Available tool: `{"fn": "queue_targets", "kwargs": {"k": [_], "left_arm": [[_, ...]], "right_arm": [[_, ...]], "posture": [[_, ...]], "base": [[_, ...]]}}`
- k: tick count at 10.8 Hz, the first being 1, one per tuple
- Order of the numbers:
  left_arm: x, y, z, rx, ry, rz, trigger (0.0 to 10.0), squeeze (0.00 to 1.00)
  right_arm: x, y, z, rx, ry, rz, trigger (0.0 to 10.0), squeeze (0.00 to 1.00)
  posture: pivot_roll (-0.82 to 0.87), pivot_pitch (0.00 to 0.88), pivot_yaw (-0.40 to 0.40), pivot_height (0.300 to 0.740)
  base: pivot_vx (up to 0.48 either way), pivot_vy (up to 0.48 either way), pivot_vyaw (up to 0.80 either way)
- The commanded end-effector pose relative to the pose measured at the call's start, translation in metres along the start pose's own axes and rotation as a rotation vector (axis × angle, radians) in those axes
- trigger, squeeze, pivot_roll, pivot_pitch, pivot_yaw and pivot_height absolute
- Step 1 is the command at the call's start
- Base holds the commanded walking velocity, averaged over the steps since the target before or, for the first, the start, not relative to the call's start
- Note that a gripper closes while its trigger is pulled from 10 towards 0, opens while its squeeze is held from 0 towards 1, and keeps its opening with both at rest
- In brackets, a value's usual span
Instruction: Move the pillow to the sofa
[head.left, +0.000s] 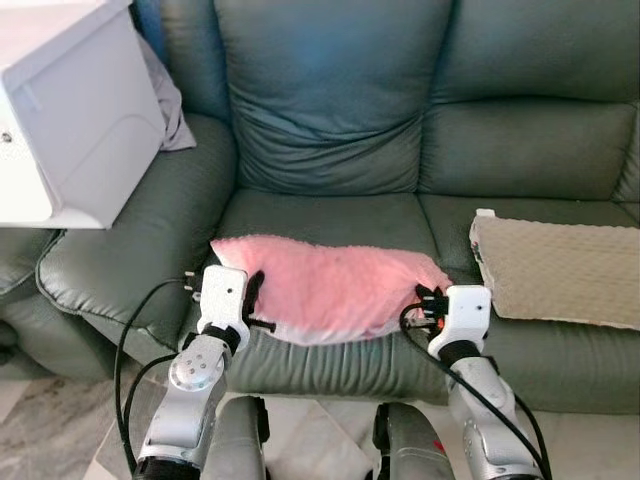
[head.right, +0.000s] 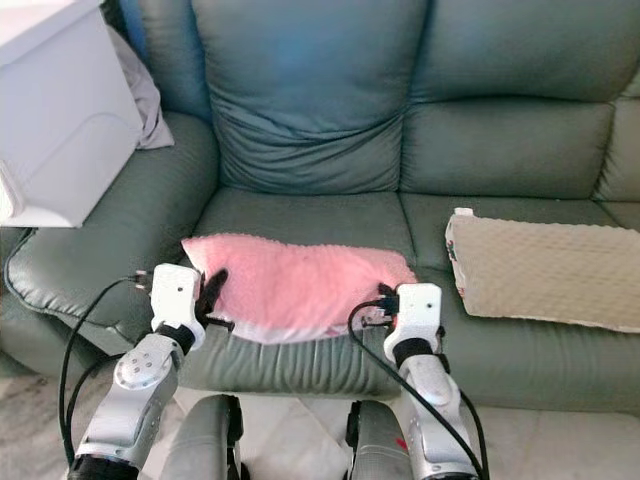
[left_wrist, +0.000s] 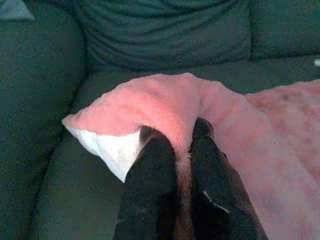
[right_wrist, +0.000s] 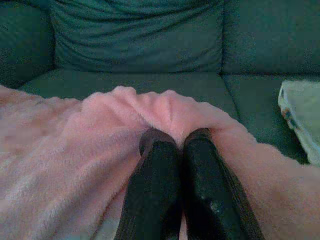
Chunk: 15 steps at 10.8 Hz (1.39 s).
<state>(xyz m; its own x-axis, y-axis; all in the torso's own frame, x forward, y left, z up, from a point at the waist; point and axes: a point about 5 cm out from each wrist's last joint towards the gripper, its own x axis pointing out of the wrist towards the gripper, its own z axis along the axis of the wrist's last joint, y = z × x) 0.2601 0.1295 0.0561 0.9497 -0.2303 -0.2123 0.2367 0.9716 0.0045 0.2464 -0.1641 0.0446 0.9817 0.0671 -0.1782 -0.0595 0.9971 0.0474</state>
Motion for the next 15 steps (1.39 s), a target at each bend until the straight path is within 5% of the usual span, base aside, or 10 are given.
{"fn": "queue_targets", "kwargs": {"k": [1, 3, 4, 6, 12, 15], "left_arm": [[0.003, 0.002, 0.004, 0.016, -0.005, -0.003, 10.0, 0.0], [0.001, 0.002, 0.001, 0.025, 0.012, -0.006, 10.0, 0.0], [0.014, 0.01, 0.004, 0.035, 0.02, 0.021, 10.0, 0.0], [0.033, 0.04, 0.003, -0.017, 0.075, 0.12, 10.0, 0.0], [0.079, 0.044, 0.035, -0.002, 0.039, 0.188, 10.0, 0.0], [0.087, 0.058, 0.055, 0.016, 0.01, 0.269, 10.0, 0.0]], "right_arm": [[0.0, -0.001, 0.006, 0.014, -0.021, 0.001, 10.0, 0.0], [-0.002, 0.0, 0.013, 0.062, -0.014, -0.005, 10.0, 0.0], [0.012, -0.001, 0.027, 0.065, -0.038, 0.0, 10.0, 0.0], [0.032, -0.014, 0.045, 0.034, -0.053, -0.047, 10.0, 0.0], [0.066, -0.027, 0.049, -0.03, -0.004, 0.007, 10.0, 0.0], [0.08, -0.019, 0.051, -0.021, 0.004, 0.05, 10.0, 0.0]], "posture": [[0.01, 0.0, 0.016, 0.621], [0.01, 0.094, 0.032, 0.621], [0.0, 0.137, 0.036, 0.621], [-0.03, 0.199, 0.027, 0.621], [-0.06, 0.274, 0.015, 0.621], [-0.06, 0.276, 0.015, 0.621]], "base": [[0.0, 0.0, 0.0], [0.0, 0.0, 0.0], [0.0, 0.0, 0.0], [0.0, 0.0, 0.0], [0.0, 0.0, 0.0], [0.0, 0.0, 0.0]]}}
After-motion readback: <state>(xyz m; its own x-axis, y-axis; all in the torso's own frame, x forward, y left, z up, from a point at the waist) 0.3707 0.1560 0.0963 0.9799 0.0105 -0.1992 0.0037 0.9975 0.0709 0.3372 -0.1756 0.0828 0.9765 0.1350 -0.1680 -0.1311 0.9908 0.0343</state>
